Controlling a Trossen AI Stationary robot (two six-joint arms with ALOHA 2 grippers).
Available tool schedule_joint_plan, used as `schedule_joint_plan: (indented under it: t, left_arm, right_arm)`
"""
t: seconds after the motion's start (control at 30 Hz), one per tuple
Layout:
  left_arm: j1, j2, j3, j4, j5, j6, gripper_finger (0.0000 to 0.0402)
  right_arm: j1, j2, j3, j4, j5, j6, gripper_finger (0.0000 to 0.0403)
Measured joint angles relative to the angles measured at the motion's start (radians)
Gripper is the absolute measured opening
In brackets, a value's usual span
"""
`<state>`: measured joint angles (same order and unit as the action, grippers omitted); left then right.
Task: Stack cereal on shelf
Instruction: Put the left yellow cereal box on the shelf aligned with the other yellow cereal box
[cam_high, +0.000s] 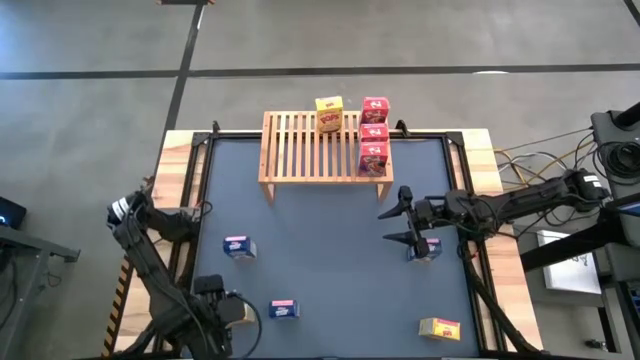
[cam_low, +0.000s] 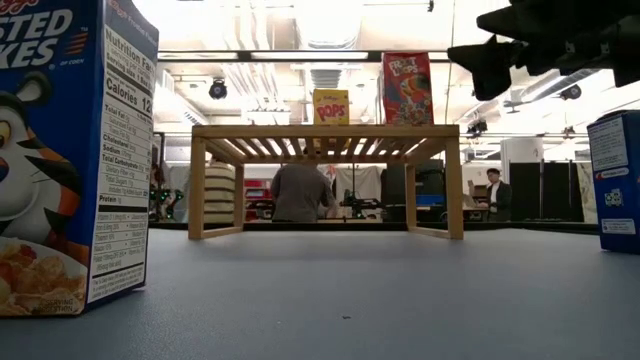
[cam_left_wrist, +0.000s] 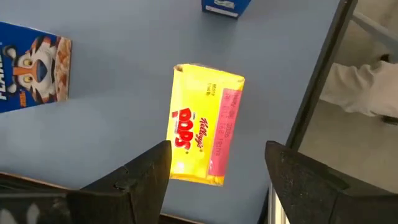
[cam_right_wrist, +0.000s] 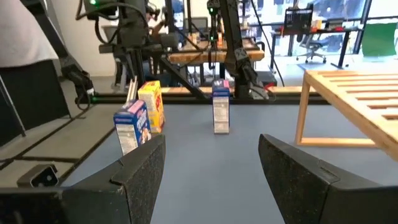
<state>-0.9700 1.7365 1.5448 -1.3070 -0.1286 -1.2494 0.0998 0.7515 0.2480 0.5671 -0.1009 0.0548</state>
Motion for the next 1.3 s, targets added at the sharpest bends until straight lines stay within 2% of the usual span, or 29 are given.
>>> schedule_joint_plan:
  t: [0.17, 0.53, 0.7, 0.87, 1.3]
  left_arm:
    - [0.001, 0.013, -0.006, -0.004, -0.001, -0.024, 0.0247]
    - [0.001, 0.013, -0.027, -0.045, -0.001, -0.036, 0.0299]
    - [0.001, 0.013, -0.029, -0.039, -0.005, -0.035, 0.0292]
    - [-0.009, 0.013, -0.029, 0.002, -0.092, -0.029, 0.0274]
    - [-0.030, 0.009, -0.092, 0.049, -0.091, -0.103, 0.0268]
  right_arm:
    - [0.000, 0.032, 0.016, 0.000, 0.000, 0.000, 0.0247]
    - [0.000, 0.043, 0.023, -0.001, -0.002, -0.003, 0.0247]
    - [0.000, 0.042, 0.023, -0.001, -0.002, -0.005, 0.0247]
    - [0.000, 0.043, 0.023, 0.000, -0.002, -0.005, 0.0247]
    - [0.000, 0.042, 0.023, 0.000, -0.002, -0.003, 0.0247]
